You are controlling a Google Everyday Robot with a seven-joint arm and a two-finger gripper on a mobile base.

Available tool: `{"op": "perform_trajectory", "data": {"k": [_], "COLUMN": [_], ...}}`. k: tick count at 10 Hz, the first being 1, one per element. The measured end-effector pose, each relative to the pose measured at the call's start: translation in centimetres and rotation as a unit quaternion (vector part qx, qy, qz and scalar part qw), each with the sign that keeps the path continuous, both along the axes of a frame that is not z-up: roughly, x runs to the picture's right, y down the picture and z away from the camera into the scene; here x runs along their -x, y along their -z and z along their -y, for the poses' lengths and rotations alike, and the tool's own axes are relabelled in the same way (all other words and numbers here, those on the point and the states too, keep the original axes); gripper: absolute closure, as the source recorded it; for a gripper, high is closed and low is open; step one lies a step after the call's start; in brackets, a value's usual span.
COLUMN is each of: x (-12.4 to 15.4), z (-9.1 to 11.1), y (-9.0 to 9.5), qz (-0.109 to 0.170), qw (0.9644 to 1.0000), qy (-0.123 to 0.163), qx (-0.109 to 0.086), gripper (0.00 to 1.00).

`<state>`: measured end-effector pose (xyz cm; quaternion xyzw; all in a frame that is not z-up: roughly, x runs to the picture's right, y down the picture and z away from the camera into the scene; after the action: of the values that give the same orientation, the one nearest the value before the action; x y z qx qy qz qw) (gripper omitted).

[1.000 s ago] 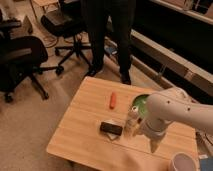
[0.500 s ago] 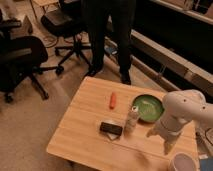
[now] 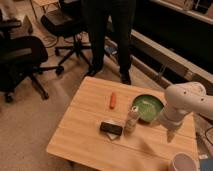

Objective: Push the ceramic bowl across the table

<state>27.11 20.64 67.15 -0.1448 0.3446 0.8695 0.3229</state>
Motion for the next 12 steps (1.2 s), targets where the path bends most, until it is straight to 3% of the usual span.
{"op": "perform_trajectory", "data": {"k": [4,8,10,12], "x": [0.1,1.2,0.3,-1.3], "z": [-0.2,-3.4,-2.8,-1.4], "y": [-0.1,-4.7,-6.7,-8.2], "qz": [0.0,0.005,-0.001,-0.006], "qw": [1.0,0.9983,0.9979,0.9983], "qy": [0.0,0.003,0.001,0.003], "qx": [0.003,0.058,0.065,0.058], "gripper": [0.35,0.35,0.35,0.35]}}
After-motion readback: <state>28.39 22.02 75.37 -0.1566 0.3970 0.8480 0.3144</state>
